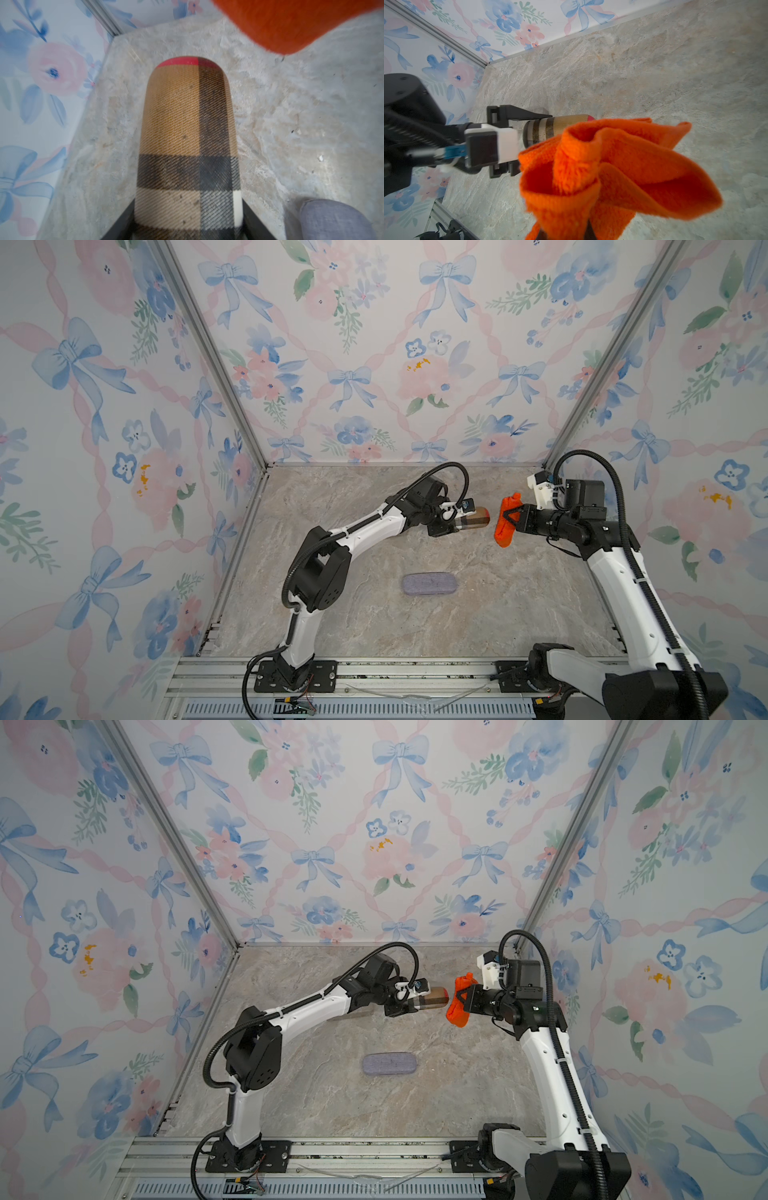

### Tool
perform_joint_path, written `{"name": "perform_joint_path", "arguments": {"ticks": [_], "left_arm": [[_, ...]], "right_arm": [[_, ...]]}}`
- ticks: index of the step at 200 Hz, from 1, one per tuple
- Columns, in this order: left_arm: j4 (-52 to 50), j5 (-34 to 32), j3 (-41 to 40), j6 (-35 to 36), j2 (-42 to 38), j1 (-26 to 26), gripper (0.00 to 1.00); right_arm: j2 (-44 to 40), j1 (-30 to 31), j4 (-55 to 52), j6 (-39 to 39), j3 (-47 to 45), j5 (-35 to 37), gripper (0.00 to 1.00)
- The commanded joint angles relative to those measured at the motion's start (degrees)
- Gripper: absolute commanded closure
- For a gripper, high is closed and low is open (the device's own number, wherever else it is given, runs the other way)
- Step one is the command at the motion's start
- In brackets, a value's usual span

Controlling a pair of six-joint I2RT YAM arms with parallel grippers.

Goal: Wipe the eyeglass case
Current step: Wipe the dirt from the eyeglass case.

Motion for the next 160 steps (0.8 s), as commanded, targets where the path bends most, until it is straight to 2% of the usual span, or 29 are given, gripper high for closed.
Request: {"name": "perform_joint_path", "arguments": {"ticks": [1,43,78,92,105,134,149,160], "left_arm": [[6.02,1.06,-5.52,-2.72,-5.79,-0.94,0.68],[9.16,2.05,-10.68,-6.74,-12.22,-2.71,0.68],[14.50,2.81,-13.55,-8.77,-14.88,-3.34,0.68],[15.12,2.55,-14.22,-9.00,-15.62,-3.39,0.69],[16.30,2.94,-15.55,-9.22,-17.09,-3.43,0.69],[18.14,3.41,-18.84,-9.40,-21.36,-3.60,0.68],[18.25,3.11,-19.85,-9.10,-23.02,-4.08,0.68],[18.78,2.43,-20.64,-8.79,-24.27,-4.45,0.68]], "right_arm": [[0.09,2.98,-1.15,-1.28,3.24,-0.95,1.00],[3.76,13.09,2.79,1.30,0.75,-1.10,1.00],[5.91,20.20,13.68,9.01,-2.39,-8.04,1.00],[6.05,19.26,14.46,9.59,-2.13,-11.19,1.00],[5.56,15.83,12.54,8.39,-1.46,-12.65,1.00],[4.80,6.93,2.86,1.39,1.89,-10.57,1.00],[4.93,6.86,2.38,1.58,2.02,-10.57,1.00],[5.13,9.53,5.40,4.67,0.84,-11.79,1.00]]}}
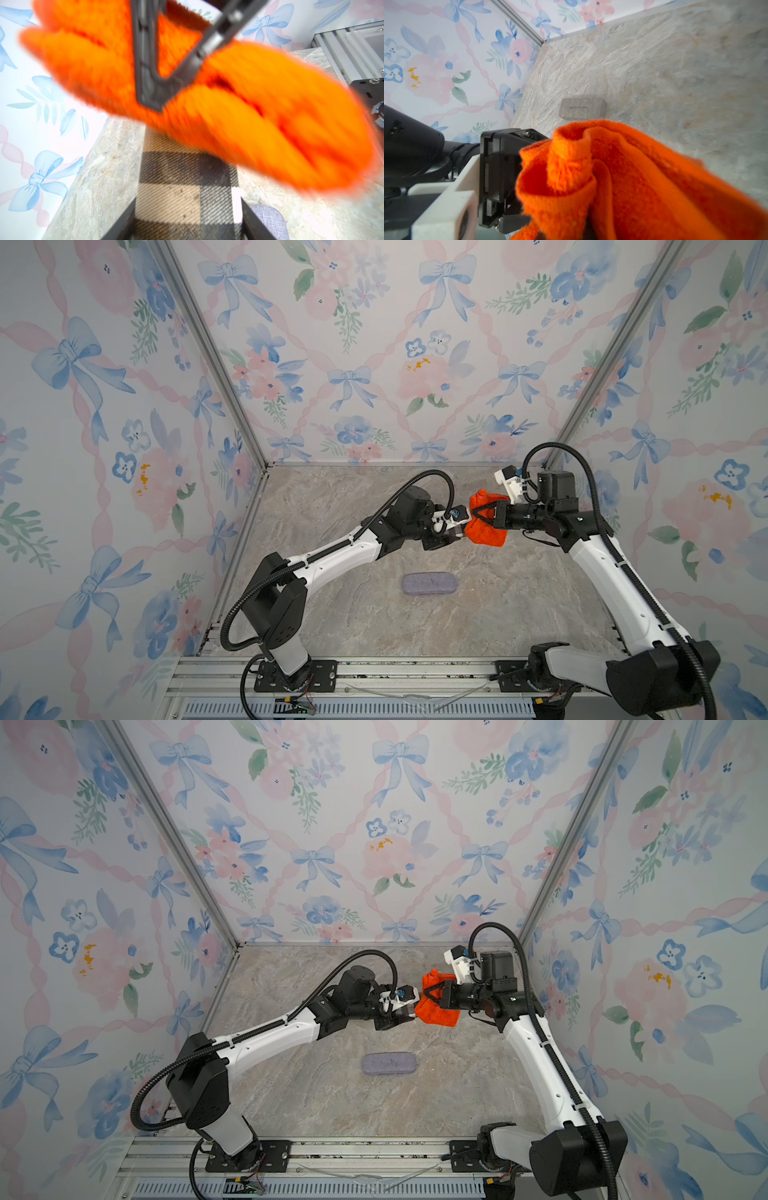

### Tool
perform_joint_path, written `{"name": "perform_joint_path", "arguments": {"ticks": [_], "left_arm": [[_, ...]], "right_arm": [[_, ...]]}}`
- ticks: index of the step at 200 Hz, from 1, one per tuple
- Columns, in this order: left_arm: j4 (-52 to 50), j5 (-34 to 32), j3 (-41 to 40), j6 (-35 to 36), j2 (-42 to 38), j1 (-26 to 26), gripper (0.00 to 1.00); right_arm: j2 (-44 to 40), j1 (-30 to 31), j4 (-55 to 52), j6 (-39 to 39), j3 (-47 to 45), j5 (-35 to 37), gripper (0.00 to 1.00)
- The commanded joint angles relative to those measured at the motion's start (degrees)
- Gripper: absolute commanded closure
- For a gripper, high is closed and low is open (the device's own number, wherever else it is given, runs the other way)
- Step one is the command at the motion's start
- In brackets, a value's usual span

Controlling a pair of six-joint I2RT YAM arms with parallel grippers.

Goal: Wipe the eyeglass case
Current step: Wipe the dirt from the eyeglass case.

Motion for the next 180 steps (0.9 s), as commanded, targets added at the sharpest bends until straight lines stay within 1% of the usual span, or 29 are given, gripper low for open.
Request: {"name": "perform_joint_path", "arguments": {"ticks": [1,20,31,38,48,64,72,82,92,101,109,125,134,137,143,161,180], "left_arm": [[6.74,2.18,-0.56,-0.29,-5.87,-1.45,0.68],[7.92,1.12,-1.61,-0.02,-7.56,-1.90,0.68],[8.30,0.71,-1.90,-0.10,-8.24,-2.04,0.68],[8.36,0.53,-2.07,-0.02,-8.71,-2.04,0.68],[8.39,0.74,-2.42,0.07,-9.09,-1.99,0.68],[8.53,0.72,-2.81,-0.01,-9.48,-1.99,0.68],[9.04,0.09,-3.23,-0.23,-9.81,-2.04,0.68],[10.41,-0.88,-4.16,-0.54,-10.18,-2.03,0.69],[11.62,-1.50,-4.98,-0.87,-10.60,-2.04,0.69],[12.13,-1.80,-5.40,-1.15,-10.85,-1.96,0.69],[12.11,-1.91,-5.66,-1.25,-10.94,-1.95,0.69],[11.85,-2.34,-6.16,-1.03,-11.29,-1.95,0.69],[11.63,-2.63,-6.40,-0.90,-11.43,-1.87,0.69],[11.62,-2.63,-6.48,-0.90,-11.50,-1.86,0.69],[11.60,-2.63,-6.59,-0.90,-11.54,-1.73,0.69],[12.50,-2.31,-6.96,-1.60,-11.68,-1.35,0.68],[13.71,-1.59,-6.83,-2.71,-11.43,-1.16,0.69]], "right_arm": [[0.35,2.36,-0.61,0.89,-0.46,0.13,1.00],[1.07,10.90,8.70,6.82,-3.95,-0.97,1.00],[1.88,13.06,10.29,7.17,-4.50,-0.62,1.00],[2.16,12.57,9.92,6.73,-4.54,0.28,1.00],[2.21,9.94,9.38,7.05,-4.58,1.32,1.00],[2.13,6.04,10.78,10.16,-4.23,-1.25,1.00],[1.96,6.44,11.98,11.26,-3.37,-2.27,1.00],[1.86,8.42,13.43,12.01,-2.75,-2.25,1.00],[2.30,10.28,13.99,11.94,-2.33,-3.16,1.00],[2.76,10.38,13.49,11.40,-2.34,-4.25,1.00],[2.99,9.37,11.99,10.32,-2.48,-4.31,1.00],[2.97,4.78,7.89,8.26,-2.85,-4.43,1.00],[2.39,2.42,7.57,8.26,-3.57,-4.47,1.00],[2.14,2.02,7.70,8.27,-3.81,-6.14,1.00],[1.60,1.37,7.91,8.35,-4.19,-6.47,1.00],[0.67,2.95,11.32,10.58,-5.29,-6.31,1.00],[1.75,9.05,19.87,16.55,-7.40,-6.09,1.00]]}}
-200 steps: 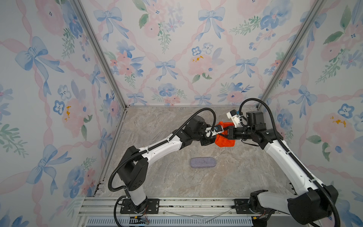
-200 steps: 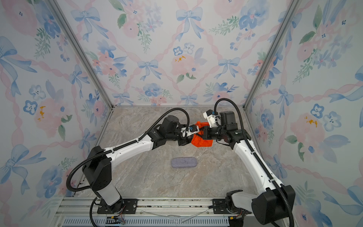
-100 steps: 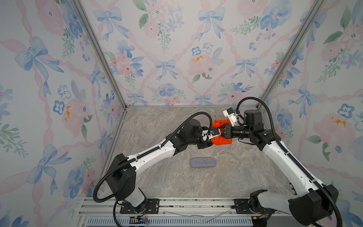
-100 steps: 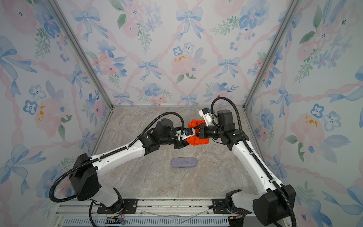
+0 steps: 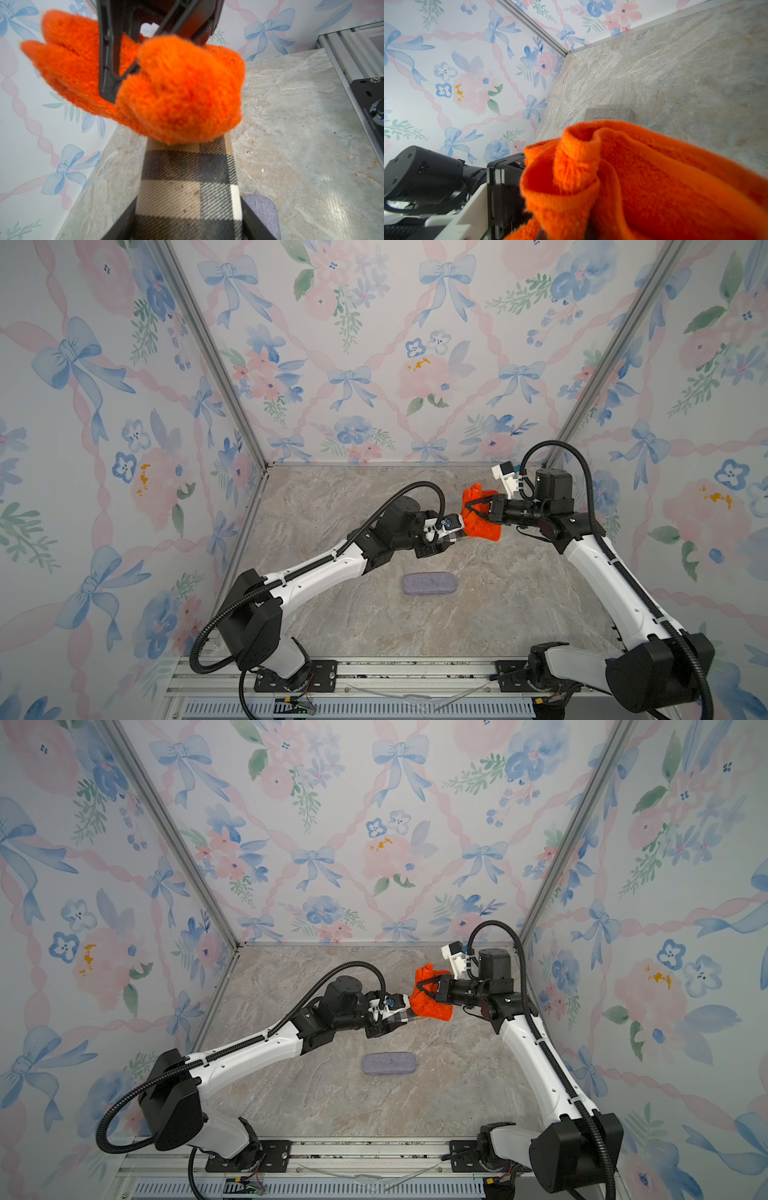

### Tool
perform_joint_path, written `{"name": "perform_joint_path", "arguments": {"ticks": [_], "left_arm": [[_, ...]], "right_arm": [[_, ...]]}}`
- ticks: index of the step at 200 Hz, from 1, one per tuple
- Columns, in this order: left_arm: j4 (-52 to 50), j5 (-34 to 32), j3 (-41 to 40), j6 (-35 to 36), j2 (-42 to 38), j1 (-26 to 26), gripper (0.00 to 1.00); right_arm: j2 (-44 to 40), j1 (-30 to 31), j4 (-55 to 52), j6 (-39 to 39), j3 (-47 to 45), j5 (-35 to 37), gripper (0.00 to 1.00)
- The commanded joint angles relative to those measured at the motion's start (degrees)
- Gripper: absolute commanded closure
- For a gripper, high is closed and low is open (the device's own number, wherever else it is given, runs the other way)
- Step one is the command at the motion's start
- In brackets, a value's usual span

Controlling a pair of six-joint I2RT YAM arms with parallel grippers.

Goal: Wipe the eyeglass case
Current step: Wipe the dirt from the eyeglass case.

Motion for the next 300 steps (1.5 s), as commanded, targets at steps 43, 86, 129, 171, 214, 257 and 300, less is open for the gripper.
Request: {"name": "perform_joint_path", "arguments": {"ticks": [43,86,129,171,214,257,300], "left_arm": [[10.75,3.37,0.28,-2.74,-4.11,1.00,0.69],[11.70,4.23,-0.81,-4.15,-5.53,2.26,0.68],[11.97,4.64,-0.30,-4.61,-4.82,2.54,0.68],[11.20,5.25,-0.14,-5.49,-5.74,3.81,0.68],[4.91,9.15,3.59,-12.79,-5.05,7.94,0.69],[-4.55,17.84,9.35,-25.99,-1.19,11.37,0.70],[-5.19,30.90,10.83,-32.18,-0.43,11.58,0.69]], "right_arm": [[2.76,8.33,10.57,8.35,-5.67,0.07,1.00],[1.83,-0.06,3.35,3.75,-2.27,-1.90,1.00],[6.39,10.56,14.79,11.06,-3.86,-2.23,1.00],[5.09,2.07,4.68,3.12,-1.92,-4.32,1.00],[-3.86,-7.45,-6.37,-5.45,1.27,-2.86,1.00],[-14.76,5.17,-3.17,-8.31,0.07,8.02,1.00],[-9.09,21.95,-1.13,-13.98,2.47,15.90,1.00]]}}
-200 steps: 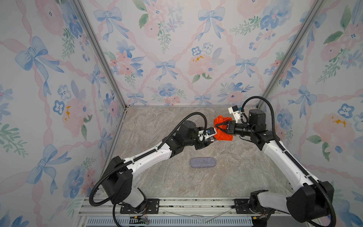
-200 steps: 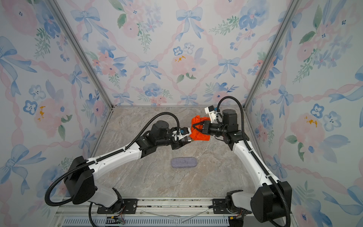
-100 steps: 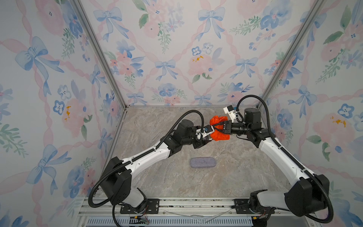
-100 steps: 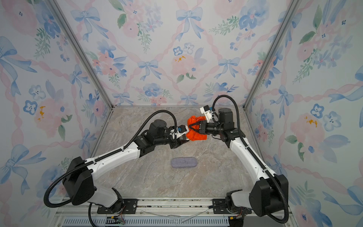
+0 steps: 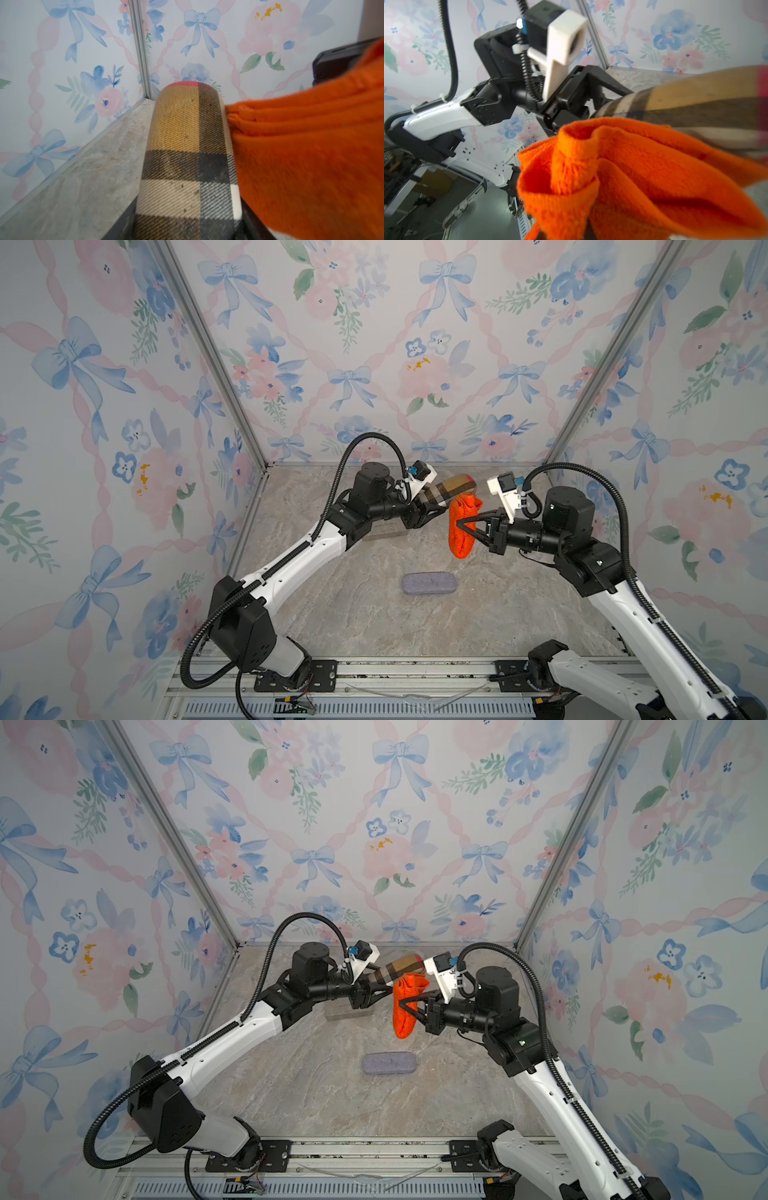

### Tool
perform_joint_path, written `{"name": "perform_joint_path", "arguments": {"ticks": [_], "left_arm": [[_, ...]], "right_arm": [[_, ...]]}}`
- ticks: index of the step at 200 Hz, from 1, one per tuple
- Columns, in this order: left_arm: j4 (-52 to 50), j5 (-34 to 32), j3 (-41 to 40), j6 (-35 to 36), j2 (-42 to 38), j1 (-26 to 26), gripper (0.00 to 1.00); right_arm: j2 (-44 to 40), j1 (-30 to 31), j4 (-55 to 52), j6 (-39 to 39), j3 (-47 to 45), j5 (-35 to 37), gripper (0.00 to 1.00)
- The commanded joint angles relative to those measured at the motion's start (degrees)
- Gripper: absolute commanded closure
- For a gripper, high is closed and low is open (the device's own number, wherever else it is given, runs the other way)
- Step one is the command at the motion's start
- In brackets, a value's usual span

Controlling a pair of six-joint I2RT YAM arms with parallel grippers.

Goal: Wipe the eyeglass case
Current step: Wipe the dirt from the eyeglass case.

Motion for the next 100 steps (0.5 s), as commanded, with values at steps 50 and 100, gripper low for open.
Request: {"name": "perform_joint_path", "arguments": {"ticks": [50,100], "left_arm": [[-1.68,19.31,-0.42,-5.90,-2.74,0.90,0.68],[-1.80,22.83,-1.00,-6.55,-1.06,1.03,0.67]], "right_arm": [[8.66,-5.32,-8.24,-16.12,3.12,10.99,1.00],[10.61,5.42,-3.93,-12.54,4.93,12.81,1.00]]}}
